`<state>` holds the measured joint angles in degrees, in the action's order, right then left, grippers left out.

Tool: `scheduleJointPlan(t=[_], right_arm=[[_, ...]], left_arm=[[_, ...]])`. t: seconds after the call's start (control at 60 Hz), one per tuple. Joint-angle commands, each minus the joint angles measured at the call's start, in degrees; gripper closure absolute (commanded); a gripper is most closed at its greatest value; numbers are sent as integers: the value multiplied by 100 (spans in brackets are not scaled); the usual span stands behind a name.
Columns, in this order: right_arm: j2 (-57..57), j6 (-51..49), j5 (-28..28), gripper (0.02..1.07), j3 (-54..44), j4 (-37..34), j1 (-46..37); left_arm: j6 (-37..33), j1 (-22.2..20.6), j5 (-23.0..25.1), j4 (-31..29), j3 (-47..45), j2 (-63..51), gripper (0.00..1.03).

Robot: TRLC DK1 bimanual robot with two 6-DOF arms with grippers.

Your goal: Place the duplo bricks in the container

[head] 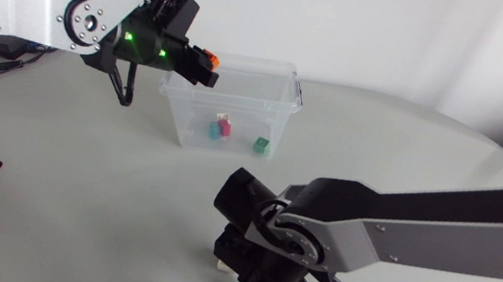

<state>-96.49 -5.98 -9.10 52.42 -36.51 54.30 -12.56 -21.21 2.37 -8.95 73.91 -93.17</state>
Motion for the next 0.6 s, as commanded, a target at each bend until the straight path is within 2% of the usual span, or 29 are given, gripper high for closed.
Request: scheduleJointPlan(t=[0.0, 0.2, 0.3, 0.417, 0.583], right_arm=[[-195, 88, 31, 31, 172, -198, 36], [-529, 62, 14, 54, 330, -251, 45], [-608, 62, 23, 72, 339, -190, 63], [-538, 9, 23, 74, 242, -207, 63], [201, -61, 23, 74, 110, -506, -69]], left_arm=[[139, 29, 35, 60, 247, -220, 76], [139, 21, 35, 69, 370, -378, 76], [139, 29, 35, 95, 414, -474, 75], [148, 65, 35, 209, 440, -624, 75], [263, 144, 35, 412, 625, -852, 75]])
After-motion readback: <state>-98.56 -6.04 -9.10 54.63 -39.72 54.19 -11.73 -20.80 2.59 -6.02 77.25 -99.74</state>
